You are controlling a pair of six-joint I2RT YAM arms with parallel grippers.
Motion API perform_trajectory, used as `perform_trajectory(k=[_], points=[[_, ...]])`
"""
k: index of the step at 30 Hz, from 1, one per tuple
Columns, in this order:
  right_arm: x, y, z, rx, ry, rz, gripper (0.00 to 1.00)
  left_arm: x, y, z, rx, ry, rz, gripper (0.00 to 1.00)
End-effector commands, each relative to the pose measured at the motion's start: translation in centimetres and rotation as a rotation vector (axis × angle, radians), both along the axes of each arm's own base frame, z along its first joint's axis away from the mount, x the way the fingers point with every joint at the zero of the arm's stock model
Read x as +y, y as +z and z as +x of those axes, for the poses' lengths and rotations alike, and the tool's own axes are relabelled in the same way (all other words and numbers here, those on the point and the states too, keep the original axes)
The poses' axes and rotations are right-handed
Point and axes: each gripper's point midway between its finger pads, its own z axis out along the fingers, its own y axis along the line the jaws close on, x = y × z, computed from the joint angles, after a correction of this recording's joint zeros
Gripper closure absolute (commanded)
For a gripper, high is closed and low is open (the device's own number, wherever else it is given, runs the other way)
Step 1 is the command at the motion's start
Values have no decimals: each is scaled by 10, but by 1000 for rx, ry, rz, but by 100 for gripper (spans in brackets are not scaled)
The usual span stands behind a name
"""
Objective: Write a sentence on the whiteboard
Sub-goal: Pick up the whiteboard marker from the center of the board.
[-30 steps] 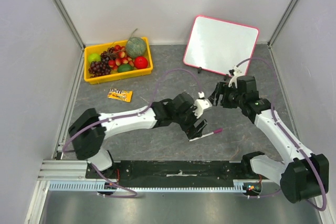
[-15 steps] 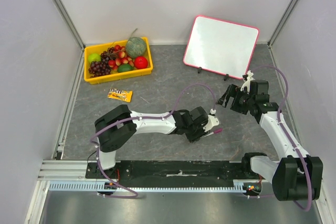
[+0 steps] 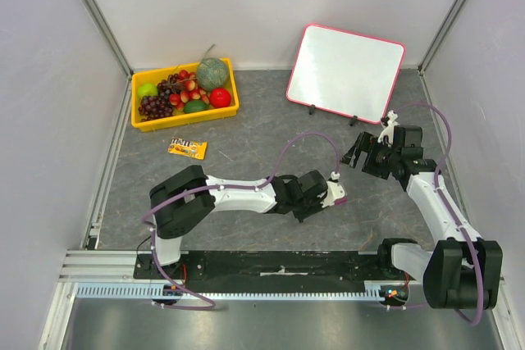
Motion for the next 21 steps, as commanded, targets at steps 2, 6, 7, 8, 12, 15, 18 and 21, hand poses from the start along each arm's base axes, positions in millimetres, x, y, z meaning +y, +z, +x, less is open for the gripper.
perform_trajectory(k=[2, 6, 7, 8, 12, 15, 18, 21], points=[[1, 18, 12, -53, 32, 2, 2, 23, 0, 11, 6, 101, 26, 98], [3, 29, 21, -87, 50, 5, 2, 30, 34, 31, 56, 180, -79, 98], [5, 31, 22, -91, 61, 13, 2, 35, 43, 39, 60, 205, -105, 98], [7, 34, 25, -102, 72, 23, 2, 43, 51, 48, 70, 239, -126, 98], [28, 53, 30, -171, 172, 125, 2, 74, 88, 76, 135, 359, -231, 98], [47, 69, 32, -229, 251, 212, 2, 96, 116, 89, 204, 421, -337, 98], [77, 79, 28, -255, 352, 229, 2, 107, 141, 90, 287, 427, -444, 98], [115, 95, 21, -308, 454, 238, 2, 109, 165, 83, 356, 387, -527, 98]])
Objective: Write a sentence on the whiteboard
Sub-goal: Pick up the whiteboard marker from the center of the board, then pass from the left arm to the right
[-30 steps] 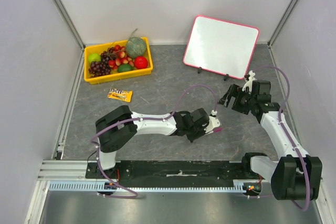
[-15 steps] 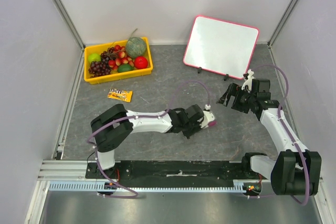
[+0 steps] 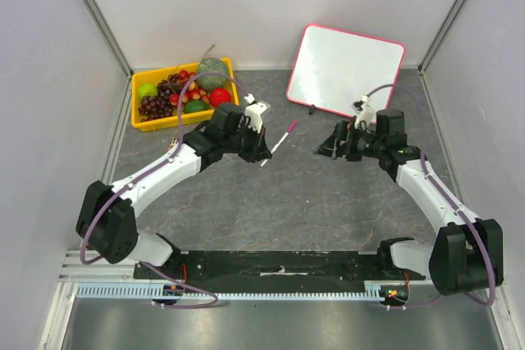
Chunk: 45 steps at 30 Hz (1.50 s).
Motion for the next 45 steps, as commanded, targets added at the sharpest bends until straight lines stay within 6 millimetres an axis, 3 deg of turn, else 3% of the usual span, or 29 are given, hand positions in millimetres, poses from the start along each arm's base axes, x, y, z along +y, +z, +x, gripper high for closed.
perform_trajectory(k=[1, 6, 13, 18, 22, 36, 45], points=[[62, 58, 0, -202, 191, 96, 2, -7, 35, -34, 145, -109, -198, 98], [106, 91, -12, -269, 281, 267, 5, -4, 71, -47, 137, -190, -334, 98], [131, 110, -23, -288, 361, 390, 19, -6, 91, -55, 117, -244, -404, 98], [134, 102, -30, -252, 392, 402, 25, -7, 95, -57, 114, -263, -423, 98], [134, 103, -41, -243, 424, 436, 41, -6, 96, -59, 100, -275, -425, 98], [136, 107, -47, -240, 456, 485, 46, -9, 96, -64, 118, -311, -444, 98], [141, 98, -53, -206, 485, 485, 57, -10, 95, -64, 124, -315, -454, 98]])
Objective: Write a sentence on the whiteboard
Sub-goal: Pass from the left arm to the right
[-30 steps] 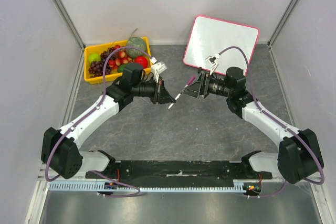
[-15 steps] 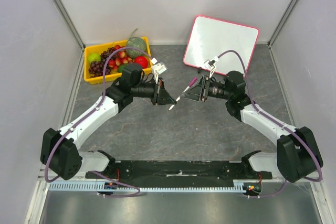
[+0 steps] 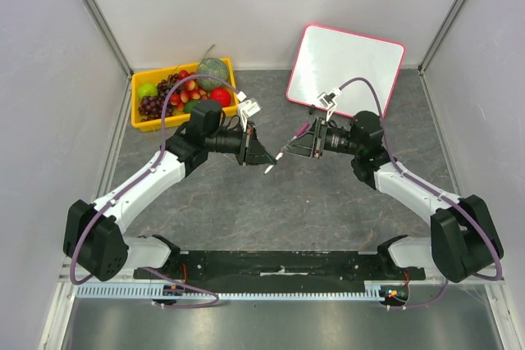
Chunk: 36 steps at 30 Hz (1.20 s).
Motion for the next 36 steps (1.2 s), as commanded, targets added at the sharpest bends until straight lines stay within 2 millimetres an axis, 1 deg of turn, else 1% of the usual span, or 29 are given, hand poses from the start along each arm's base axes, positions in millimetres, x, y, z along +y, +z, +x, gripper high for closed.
perform_trajectory(k=[1, 5, 7, 9, 10, 11, 12, 13, 18, 20, 21, 23, 24, 25, 26, 29, 32, 34, 36], points=[[5, 0, -9, -16, 49, 12, 57, -2, 11, -4, 1, -25, -46, 98], [6, -5, -12, -6, 60, 5, 61, -2, 11, -4, -3, -27, -48, 98], [6, -5, -11, -6, 51, 5, 65, -2, 10, -4, 2, -28, -47, 98], [6, -4, -11, -6, 49, 7, 76, -2, 8, -4, 6, -29, -45, 98], [7, -5, -11, -2, 49, 4, 83, -2, 8, -5, 6, -29, -45, 98], [7, -5, -10, -3, 45, 1, 94, -1, 8, -4, 6, -28, -45, 98], [6, -5, -10, -7, 42, -3, 98, -2, 7, -5, 6, -31, -44, 98], [6, -5, -9, -10, 39, -6, 100, -2, 7, -5, 5, -28, -43, 98], [4, -6, -5, -29, 2, -41, 100, -1, 4, -2, 4, -7, -33, 98], [0, -5, 1, -52, -35, -75, 100, -1, 2, 1, 2, 7, -28, 87], [-2, -5, 2, -70, -47, -98, 100, -1, 0, 2, 5, 12, -25, 71], [-6, 1, 3, -114, -59, -129, 100, 0, -2, 5, 8, 36, -20, 49], [-7, 6, 2, -143, -62, -144, 100, 0, -4, 10, 12, 62, -12, 40], [-9, 17, 0, -189, -65, -146, 100, -1, -6, 13, 20, 77, -10, 35], [-11, 21, -2, -210, -68, -153, 100, -2, -7, 15, 22, 84, -17, 30], [-16, 32, -10, -265, -66, -165, 100, -7, -9, 25, 42, 116, -33, 21], [-20, 44, -24, -315, -44, -144, 100, -15, -7, 38, 41, 137, -61, 17], [-22, 55, -33, -346, -25, -122, 100, -18, -12, 49, 57, 167, -57, 14], [-23, 66, -42, -374, -10, -102, 100, -22, -15, 60, 66, 193, -54, 13]])
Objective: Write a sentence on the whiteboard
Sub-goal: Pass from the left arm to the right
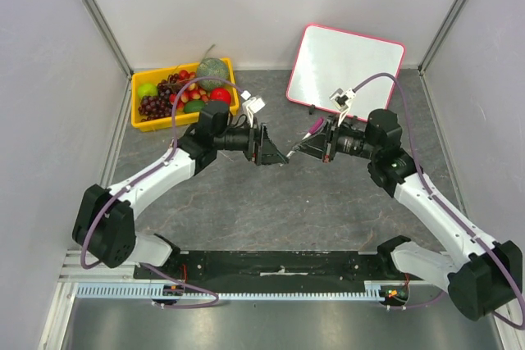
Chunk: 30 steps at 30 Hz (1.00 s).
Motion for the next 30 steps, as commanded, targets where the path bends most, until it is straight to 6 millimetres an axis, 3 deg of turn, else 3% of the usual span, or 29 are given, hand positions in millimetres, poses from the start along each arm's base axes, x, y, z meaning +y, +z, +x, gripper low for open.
perform_trajectory(k=[1, 7, 13, 16, 20, 26, 30], points=[[-1, 44, -31, -119, 99, 54, 100, -9, -6, 44, 13, 137, 0, 13], [-5, 77, -46, -198, 120, 96, 100, -28, -24, 77, 39, 202, 52, 12], [-7, 91, -59, -224, 165, 124, 100, -55, -54, 112, 53, 258, 130, 11], [-7, 88, -61, -217, 173, 120, 100, -66, -50, 125, 30, 240, 103, 11], [-7, 73, -56, -192, 151, 100, 100, -77, -23, 117, -41, 137, 10, 11], [-18, 40, -23, -141, -16, 17, 100, -69, 7, 71, -139, -30, -92, 11], [-35, 13, 2, -74, -141, -25, 100, -56, 15, 34, -168, -129, -133, 11]])
